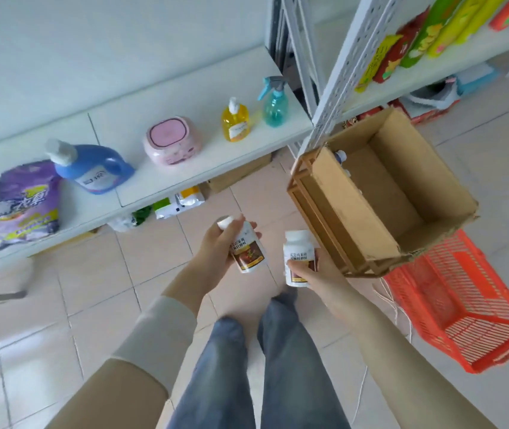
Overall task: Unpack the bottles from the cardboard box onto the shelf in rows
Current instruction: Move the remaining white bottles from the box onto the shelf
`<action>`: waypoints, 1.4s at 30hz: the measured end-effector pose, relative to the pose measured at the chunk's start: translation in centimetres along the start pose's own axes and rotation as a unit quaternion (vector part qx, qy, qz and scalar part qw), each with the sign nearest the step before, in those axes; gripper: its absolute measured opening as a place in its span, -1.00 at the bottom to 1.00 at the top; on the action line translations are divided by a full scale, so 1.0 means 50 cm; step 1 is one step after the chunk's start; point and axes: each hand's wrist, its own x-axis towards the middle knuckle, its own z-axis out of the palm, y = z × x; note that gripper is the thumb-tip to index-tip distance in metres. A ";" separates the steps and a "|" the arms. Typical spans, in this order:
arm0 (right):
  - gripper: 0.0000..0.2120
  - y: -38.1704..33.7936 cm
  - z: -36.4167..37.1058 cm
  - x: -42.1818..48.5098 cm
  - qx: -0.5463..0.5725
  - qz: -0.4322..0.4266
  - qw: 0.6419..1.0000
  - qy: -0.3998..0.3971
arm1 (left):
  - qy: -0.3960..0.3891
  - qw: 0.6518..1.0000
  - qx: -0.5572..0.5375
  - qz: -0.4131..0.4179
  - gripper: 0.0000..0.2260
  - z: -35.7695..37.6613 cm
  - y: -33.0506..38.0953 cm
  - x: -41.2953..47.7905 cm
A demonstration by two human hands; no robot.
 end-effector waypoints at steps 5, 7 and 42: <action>-0.58 -0.042 0.154 -0.092 -0.049 -0.031 0.996 -0.072 | 0.018 0.996 -0.043 0.070 -0.86 -0.138 0.049 -0.143; -0.57 -0.063 0.205 -0.124 -0.054 -0.050 0.991 -0.116 | 0.032 0.992 -0.027 0.118 -0.87 -0.188 0.073 -0.196; -0.58 -0.384 1.184 -0.483 -0.196 -0.330 0.842 -0.379 | 0.299 0.829 -0.051 0.470 -0.81 -1.038 0.376 -0.816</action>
